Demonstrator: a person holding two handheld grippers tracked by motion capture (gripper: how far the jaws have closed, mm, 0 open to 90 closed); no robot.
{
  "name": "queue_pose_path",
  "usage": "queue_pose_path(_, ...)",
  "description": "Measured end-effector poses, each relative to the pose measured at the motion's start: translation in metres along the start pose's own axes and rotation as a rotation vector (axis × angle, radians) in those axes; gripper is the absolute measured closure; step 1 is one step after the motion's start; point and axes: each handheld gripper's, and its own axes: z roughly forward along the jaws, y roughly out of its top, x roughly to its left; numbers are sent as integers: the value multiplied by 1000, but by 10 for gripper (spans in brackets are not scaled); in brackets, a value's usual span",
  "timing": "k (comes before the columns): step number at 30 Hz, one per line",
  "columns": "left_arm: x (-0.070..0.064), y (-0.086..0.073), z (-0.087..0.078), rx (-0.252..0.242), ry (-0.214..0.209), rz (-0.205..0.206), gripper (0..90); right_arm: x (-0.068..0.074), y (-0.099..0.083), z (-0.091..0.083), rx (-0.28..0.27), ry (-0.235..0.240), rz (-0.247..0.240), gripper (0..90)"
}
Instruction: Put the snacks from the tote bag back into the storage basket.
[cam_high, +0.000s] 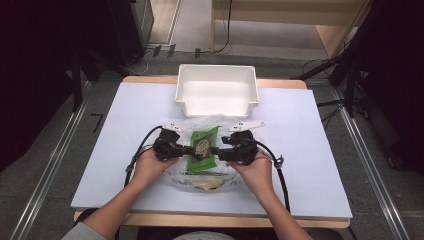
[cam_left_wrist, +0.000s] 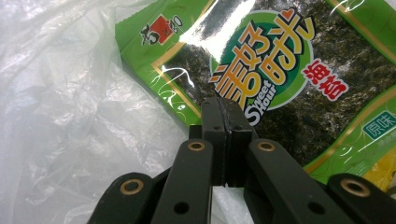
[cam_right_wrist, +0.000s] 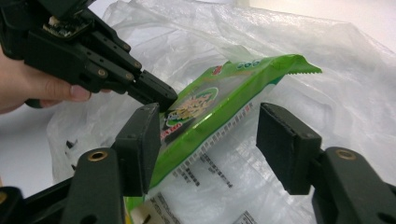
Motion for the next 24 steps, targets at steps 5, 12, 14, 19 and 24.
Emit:
queue_pose_path(5,0,-1,0,-4,1,-1,900,0,3,7,8,-20,14,382)
queue_pose_path(12,0,-1,0,-5,1,-3,900,-4,4,25,43,-44,55,353)
queue_pose_path(14,0,-1,0,-5,0,-3,900,-5,3,29,59,-44,64,338)
queue_pose_path(19,0,-1,0,-5,2,-3,900,-5,3,40,86,-42,76,320)
queue_pose_path(24,0,-1,0,-6,2,-2,900,-4,2,48,103,-40,81,322)
